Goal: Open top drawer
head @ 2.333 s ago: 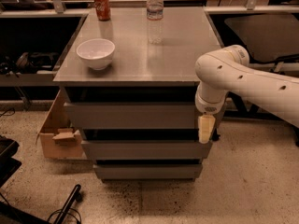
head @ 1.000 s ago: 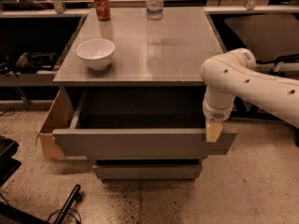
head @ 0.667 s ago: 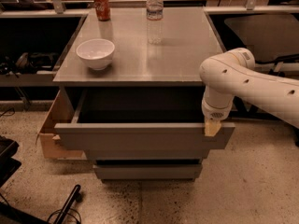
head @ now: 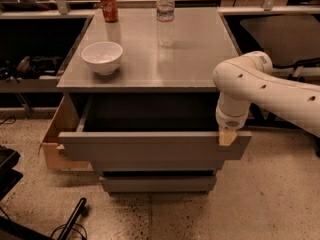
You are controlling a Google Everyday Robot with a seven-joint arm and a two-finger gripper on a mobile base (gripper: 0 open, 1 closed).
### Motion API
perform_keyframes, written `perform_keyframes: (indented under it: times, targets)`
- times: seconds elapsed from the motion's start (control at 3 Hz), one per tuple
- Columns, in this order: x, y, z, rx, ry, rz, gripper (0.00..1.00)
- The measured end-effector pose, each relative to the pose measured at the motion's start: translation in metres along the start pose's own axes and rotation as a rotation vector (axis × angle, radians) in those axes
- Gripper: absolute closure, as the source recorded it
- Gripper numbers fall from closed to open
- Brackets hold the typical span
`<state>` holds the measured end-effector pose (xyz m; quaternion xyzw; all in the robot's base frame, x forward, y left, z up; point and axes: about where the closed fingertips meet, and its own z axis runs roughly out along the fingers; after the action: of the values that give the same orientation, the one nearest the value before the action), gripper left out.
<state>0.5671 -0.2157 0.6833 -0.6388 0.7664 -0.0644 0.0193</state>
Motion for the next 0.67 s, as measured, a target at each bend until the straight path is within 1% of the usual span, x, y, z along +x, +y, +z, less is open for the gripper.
perform_keyframes:
  times: [0.33,0.67]
  targets:
    - [0.0000,0.0000,0.0000,0.000,0.000,0.000,0.19]
    - [0.0000,0.0000,0.0000,0.000,0.000,0.000,0.00]
